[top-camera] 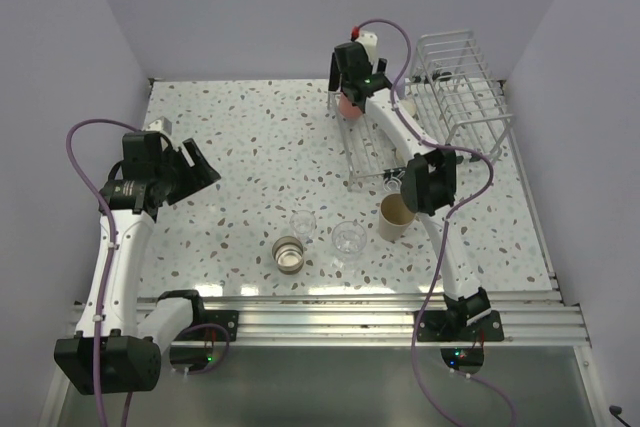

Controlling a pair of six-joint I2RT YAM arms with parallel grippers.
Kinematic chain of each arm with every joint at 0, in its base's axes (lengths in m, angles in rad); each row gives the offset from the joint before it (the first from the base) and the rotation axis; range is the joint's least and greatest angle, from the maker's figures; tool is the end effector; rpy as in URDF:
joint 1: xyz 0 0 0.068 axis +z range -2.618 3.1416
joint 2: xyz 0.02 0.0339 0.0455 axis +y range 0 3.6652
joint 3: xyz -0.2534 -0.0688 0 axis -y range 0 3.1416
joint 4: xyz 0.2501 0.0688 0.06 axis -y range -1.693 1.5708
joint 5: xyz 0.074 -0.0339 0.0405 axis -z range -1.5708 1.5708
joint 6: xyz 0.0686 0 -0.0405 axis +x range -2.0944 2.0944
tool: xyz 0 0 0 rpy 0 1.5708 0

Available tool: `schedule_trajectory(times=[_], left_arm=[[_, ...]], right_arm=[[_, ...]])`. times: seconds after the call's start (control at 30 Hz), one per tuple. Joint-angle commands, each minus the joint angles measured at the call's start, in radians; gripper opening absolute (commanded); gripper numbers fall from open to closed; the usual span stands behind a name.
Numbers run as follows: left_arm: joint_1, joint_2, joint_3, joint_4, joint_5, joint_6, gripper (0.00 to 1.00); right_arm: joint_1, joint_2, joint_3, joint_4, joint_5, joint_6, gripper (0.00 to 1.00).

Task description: Load the cups into the dish rack

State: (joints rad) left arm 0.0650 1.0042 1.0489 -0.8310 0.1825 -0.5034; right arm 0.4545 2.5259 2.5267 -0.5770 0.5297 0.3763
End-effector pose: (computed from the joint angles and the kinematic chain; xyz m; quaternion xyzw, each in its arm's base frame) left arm 0.2314 0.0026 0.2983 -0.2246 0.8931 -0.1650 0.3533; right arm 0.5441 0.2273 0.2475 0.0916 0.8525 -0.0247 0.5141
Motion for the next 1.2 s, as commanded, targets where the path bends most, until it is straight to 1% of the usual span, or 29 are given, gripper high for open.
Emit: schedule_trajectory(times=[0.0, 0.07, 0.23, 0.37, 0.43, 0.53, 0.57, 0.6, 0.67, 0.7, 0.73, 0.77, 0.8, 0.87, 0.9, 0.93, 0.97, 1.0, 1.03, 1.17], left_arm=[[-0.002, -0.012, 0.005, 0.018, 0.017, 0.017, 0.75], [-0.002, -0.012, 0.014, 0.017, 0.018, 0.017, 0.75], [-0.002, 0.008, 0.052, -0.002, 0.029, 0.042, 0.75], [-0.013, 0.017, 0.076, -0.022, 0.032, 0.046, 0.75], [-0.02, 0.02, 0.066, -0.014, 0.057, 0.037, 0.75], [-0.053, 0.053, 0.03, 0.021, 0.087, 0.048, 0.75], [-0.057, 0.068, 0.025, 0.023, 0.087, 0.051, 0.74], [-0.085, 0.097, 0.022, 0.029, 0.087, 0.052, 0.74], [-0.157, 0.125, 0.026, 0.056, 0.081, 0.055, 0.74], [-0.189, 0.161, 0.033, 0.064, 0.066, 0.054, 0.73], [-0.255, 0.181, 0.039, 0.07, 0.06, 0.054, 0.72], [-0.286, 0.203, 0.049, 0.082, 0.057, 0.054, 0.71], [-0.339, 0.244, 0.057, 0.087, 0.049, 0.057, 0.7], [-0.385, 0.286, 0.071, 0.098, 0.031, 0.062, 0.69], [-0.424, 0.327, 0.077, 0.096, 0.016, 0.074, 0.65], [-0.439, 0.345, 0.083, 0.095, 0.011, 0.08, 0.63], [-0.455, 0.379, 0.091, 0.093, 0.006, 0.086, 0.59], [-0.47, 0.392, 0.092, 0.095, -0.004, 0.098, 0.58], [-0.494, 0.404, 0.094, 0.093, -0.012, 0.106, 0.57], [-0.519, 0.442, 0.08, 0.107, -0.025, 0.126, 0.57]], right_arm=[[0.01, -0.062, -0.02, 0.054, 0.0, 0.004, 0.96], [0.01, -0.094, -0.035, 0.072, 0.0, 0.001, 0.98], [0.01, -0.171, -0.023, 0.111, -0.016, -0.014, 0.98], [0.012, -0.298, -0.045, 0.146, -0.014, -0.017, 0.98], [0.013, -0.347, -0.068, 0.143, -0.01, -0.011, 0.98], [0.015, -0.476, -0.159, 0.146, -0.008, -0.011, 0.98], [0.015, -0.508, -0.222, 0.147, -0.011, -0.014, 0.98], [0.018, -0.573, -0.253, 0.147, -0.016, -0.02, 0.98], [0.021, -0.627, -0.328, 0.126, -0.025, -0.031, 0.98], [0.019, -0.683, -0.351, 0.112, -0.03, -0.04, 0.98], [0.021, -0.709, -0.402, 0.083, -0.028, -0.042, 0.98], [0.019, -0.742, -0.429, 0.065, -0.019, -0.039, 0.98], [0.021, -0.803, -0.46, 0.048, -0.017, -0.036, 0.98], [0.021, -0.881, -0.574, 0.017, -0.017, -0.025, 0.98], [0.021, -0.918, -0.618, 0.013, -0.023, -0.011, 0.98], [0.019, -1.006, -0.707, 0.011, -0.03, -0.002, 0.98], [0.019, -1.047, -0.751, 0.011, -0.033, 0.009, 0.98], [0.019, -1.093, -0.794, 0.012, -0.049, 0.021, 0.98], [0.021, -1.163, -0.865, 0.0, -0.053, 0.042, 0.98], [0.019, -1.309, -0.982, -0.063, -0.076, 0.09, 0.98]])
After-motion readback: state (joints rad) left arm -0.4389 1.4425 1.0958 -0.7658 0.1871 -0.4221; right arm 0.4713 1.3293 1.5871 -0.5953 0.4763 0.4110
